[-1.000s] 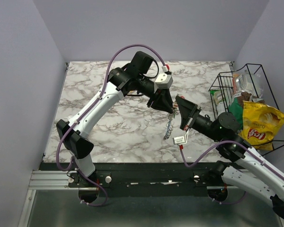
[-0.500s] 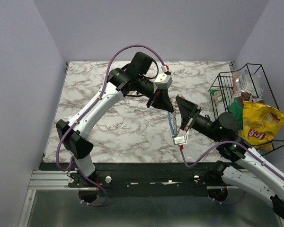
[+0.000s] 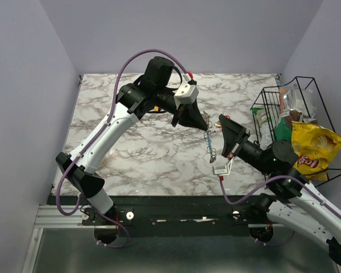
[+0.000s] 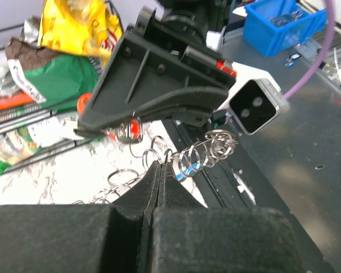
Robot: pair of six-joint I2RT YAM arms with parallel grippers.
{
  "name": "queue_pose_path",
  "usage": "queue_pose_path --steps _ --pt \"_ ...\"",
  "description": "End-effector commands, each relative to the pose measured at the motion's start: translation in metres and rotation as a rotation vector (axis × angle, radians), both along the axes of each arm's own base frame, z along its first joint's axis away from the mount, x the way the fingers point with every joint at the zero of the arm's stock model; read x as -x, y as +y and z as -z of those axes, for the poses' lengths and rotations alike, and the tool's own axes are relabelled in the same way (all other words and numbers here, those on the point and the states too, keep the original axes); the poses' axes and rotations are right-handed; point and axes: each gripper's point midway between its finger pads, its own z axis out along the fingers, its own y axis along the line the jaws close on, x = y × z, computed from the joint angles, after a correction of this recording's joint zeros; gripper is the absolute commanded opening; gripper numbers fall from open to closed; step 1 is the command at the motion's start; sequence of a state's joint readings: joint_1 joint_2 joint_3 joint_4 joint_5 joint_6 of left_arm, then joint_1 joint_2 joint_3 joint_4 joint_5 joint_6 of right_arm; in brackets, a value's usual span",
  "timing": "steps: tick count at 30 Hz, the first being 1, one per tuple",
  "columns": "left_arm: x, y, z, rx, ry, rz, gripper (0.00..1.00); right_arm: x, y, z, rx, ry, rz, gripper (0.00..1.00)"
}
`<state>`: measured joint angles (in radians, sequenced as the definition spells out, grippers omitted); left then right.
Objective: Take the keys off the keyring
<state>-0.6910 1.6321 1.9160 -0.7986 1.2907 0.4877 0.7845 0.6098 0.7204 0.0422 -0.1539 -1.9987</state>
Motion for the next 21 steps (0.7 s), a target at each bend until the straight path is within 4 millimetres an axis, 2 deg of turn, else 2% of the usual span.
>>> queue_pose_path --steps 1,5,12,21 --pt "0.022 0.012 -0.024 0.057 0.030 0.075 0.00 0.000 -0.007 0.006 0.204 -0.217 0.104 0.01" --pt "0.023 0.011 -0.027 0.065 0.052 0.093 0.00 0.002 0.003 0.017 0.243 -0.230 0.068 0.01" --pt "0.023 0.008 -0.019 0.042 0.085 0.084 0.00 0.004 0.020 0.025 0.319 -0.352 0.031 0.01" --pt "0.020 0.000 0.002 -0.021 0.146 0.029 0.00 0.002 0.036 0.007 0.346 -0.559 0.066 0.01"
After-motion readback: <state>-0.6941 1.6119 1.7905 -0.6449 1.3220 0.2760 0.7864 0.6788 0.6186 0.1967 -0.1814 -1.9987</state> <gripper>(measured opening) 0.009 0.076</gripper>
